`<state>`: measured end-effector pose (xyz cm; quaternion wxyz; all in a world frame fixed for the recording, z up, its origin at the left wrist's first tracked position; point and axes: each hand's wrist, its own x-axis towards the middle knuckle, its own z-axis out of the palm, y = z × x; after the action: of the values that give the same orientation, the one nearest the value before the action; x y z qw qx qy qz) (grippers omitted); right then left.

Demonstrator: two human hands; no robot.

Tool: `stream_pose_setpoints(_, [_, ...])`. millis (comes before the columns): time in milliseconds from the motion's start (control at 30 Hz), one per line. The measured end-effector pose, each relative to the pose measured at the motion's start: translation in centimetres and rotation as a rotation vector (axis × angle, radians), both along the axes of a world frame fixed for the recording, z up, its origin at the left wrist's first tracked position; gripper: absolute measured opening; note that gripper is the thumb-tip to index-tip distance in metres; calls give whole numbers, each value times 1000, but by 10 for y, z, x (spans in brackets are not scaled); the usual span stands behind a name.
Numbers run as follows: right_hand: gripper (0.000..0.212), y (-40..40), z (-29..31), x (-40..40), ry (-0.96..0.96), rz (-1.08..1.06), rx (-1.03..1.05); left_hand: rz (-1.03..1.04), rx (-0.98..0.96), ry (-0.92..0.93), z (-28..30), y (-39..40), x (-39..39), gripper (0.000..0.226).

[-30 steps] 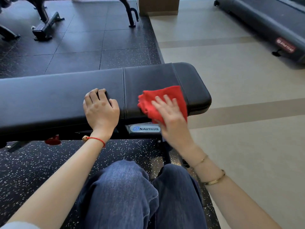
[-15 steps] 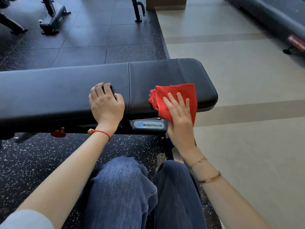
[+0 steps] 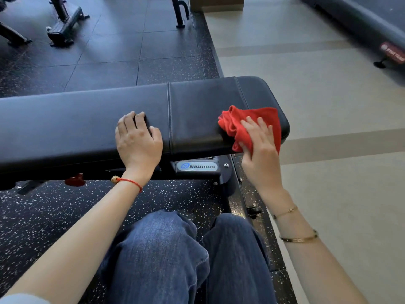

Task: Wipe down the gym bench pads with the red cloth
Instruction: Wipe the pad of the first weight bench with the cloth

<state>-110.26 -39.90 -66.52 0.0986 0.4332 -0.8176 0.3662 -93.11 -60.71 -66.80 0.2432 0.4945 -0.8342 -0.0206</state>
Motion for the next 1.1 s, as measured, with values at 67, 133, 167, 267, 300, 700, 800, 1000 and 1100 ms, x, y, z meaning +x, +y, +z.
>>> stream_pose_setpoints(67, [44, -10, 14, -11, -91, -55, 0, -2, 0, -7, 0, -1, 0, 47])
stream_pose_setpoints(133, [39, -21, 30, -27, -159, -107, 61, -2, 5, -8, -1, -1, 0, 46])
stream_pose_setpoints(167, [36, -26, 37, -38, -188, -123, 108, -4, 6, -4, -1, -1, 0, 46])
stream_pose_setpoints(267, [29, -48, 53, -69, -222, -122, 254, 1, 4, 10, -2, 0, 0, 46])
stream_pose_setpoints(300, [31, -57, 56, -78, -228, -110, 279, 4, 1, 12, -2, -1, 1, 47])
stream_pose_setpoints(700, [44, -153, 68, -109, -74, 0, 514, 39, -45, -14, 1, -1, -2, 50])
stream_pose_setpoints(800, [42, -151, 67, -92, -20, 115, 511, 40, -44, -24, 1, 1, -2, 49])
stream_pose_setpoints(1000, [50, -156, 56, -6, 73, 523, 476, 40, -34, -19, 0, 1, -3, 48])
stream_pose_setpoints(1100, [52, -139, 51, -5, 73, 549, 406, 30, -37, 10, 0, 0, -1, 47])
